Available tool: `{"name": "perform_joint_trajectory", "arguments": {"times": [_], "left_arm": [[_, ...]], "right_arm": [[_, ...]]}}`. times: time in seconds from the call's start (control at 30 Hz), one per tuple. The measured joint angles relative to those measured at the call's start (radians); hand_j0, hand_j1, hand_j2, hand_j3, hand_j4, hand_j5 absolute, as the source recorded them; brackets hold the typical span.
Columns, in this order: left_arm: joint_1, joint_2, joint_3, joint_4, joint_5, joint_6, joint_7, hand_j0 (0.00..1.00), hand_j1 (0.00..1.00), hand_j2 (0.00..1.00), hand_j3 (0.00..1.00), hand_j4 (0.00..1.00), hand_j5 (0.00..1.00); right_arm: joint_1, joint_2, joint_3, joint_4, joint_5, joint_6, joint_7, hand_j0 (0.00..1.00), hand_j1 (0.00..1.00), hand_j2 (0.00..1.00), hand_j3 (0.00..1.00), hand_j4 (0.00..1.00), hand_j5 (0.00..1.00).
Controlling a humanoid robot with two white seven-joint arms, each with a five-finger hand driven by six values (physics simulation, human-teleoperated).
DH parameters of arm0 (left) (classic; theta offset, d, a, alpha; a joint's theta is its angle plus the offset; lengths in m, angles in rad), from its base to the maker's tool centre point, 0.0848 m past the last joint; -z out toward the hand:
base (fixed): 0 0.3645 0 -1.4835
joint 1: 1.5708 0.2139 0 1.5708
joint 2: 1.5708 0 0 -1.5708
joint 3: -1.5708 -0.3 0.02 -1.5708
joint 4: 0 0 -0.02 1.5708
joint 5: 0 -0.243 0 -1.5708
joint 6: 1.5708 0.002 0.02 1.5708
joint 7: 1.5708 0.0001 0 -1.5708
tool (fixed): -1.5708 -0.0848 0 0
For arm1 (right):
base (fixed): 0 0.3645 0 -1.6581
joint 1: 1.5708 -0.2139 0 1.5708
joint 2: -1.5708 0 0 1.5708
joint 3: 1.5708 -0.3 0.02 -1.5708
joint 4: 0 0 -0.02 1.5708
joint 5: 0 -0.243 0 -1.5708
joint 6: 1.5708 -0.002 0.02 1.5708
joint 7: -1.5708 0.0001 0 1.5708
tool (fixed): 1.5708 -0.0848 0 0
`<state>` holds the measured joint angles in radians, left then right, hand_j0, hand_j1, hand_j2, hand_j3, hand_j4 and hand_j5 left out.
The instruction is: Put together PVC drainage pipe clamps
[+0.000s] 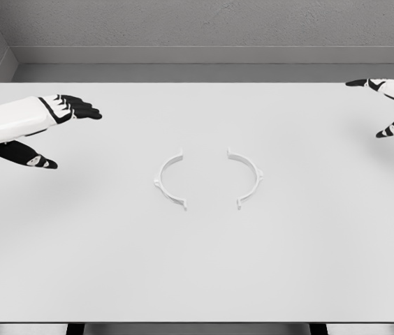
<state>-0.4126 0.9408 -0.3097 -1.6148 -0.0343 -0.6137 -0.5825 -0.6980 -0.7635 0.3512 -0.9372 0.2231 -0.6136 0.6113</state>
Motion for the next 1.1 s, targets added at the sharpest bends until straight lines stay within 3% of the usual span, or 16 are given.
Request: {"name": "perform_joint_trajectory", "arguments": {"times": [0.13,0.4,0.77,1.1], "left_arm": [[0.000,0.000,0.001,0.000,0.001,0.000,-0.002,1.00,1.00,1.00,1.00,1.00,1.00],[-0.002,-0.001,0.001,0.000,0.001,0.000,-0.002,1.00,1.00,1.00,1.00,1.00,1.00],[-0.003,-0.001,0.001,0.000,0.001,0.000,-0.003,1.00,1.00,1.00,1.00,1.00,1.00],[-0.006,-0.001,0.001,0.000,0.001,0.000,-0.004,1.00,1.00,1.00,1.00,1.00,1.00]], "right_arm": [[0.009,0.018,0.003,-0.003,0.001,0.000,0.000,1.00,1.00,1.00,1.00,1.00,1.00],[0.032,0.154,0.011,-0.046,0.006,0.000,0.000,1.00,1.00,1.00,1.00,1.00,1.00],[0.101,0.283,0.035,-0.075,0.020,0.000,0.000,1.00,1.00,1.00,1.00,1.00,1.00],[0.132,0.303,0.052,-0.113,0.021,0.000,0.000,1.00,1.00,1.00,1.00,1.00,1.00]]}}
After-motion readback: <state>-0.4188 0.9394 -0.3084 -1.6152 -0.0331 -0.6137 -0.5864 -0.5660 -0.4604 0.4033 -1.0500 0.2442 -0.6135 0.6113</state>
